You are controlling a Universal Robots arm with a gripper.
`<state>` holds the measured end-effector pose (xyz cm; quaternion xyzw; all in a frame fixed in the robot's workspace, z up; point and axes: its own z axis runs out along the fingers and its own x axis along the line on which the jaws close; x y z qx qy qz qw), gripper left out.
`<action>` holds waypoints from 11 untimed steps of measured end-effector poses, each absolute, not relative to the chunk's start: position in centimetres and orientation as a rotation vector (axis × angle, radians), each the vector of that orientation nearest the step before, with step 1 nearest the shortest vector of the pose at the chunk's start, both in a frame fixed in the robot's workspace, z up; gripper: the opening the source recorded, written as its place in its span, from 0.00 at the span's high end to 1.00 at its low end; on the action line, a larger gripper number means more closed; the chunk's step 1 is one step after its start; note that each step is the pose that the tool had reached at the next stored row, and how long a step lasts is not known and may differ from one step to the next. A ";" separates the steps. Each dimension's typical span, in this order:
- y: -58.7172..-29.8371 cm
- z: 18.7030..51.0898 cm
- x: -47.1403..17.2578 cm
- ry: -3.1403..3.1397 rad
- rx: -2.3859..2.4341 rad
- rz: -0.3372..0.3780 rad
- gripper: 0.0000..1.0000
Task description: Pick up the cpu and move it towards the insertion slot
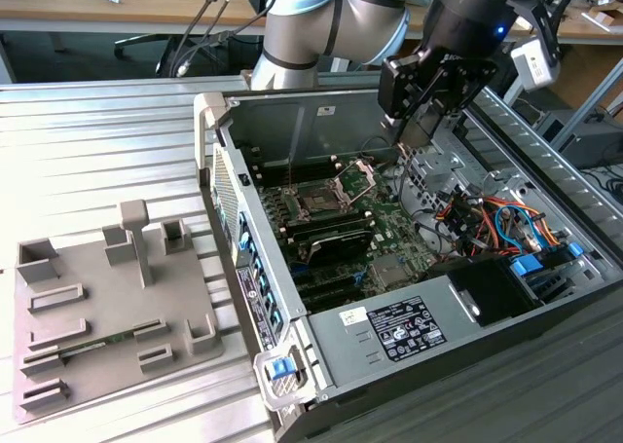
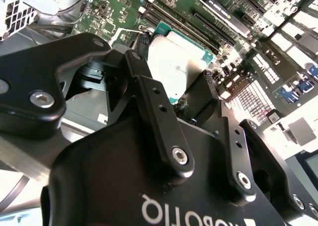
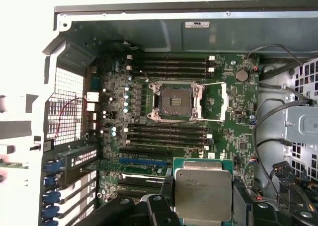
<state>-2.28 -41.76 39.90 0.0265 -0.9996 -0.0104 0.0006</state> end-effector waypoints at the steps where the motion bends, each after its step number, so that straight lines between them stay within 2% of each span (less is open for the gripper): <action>1: -41.6 39.9 -2.3 -3.139 0.083 -0.033 0.45; 11: -40.9 39.9 -2.2 -3.139 0.083 -0.033 0.45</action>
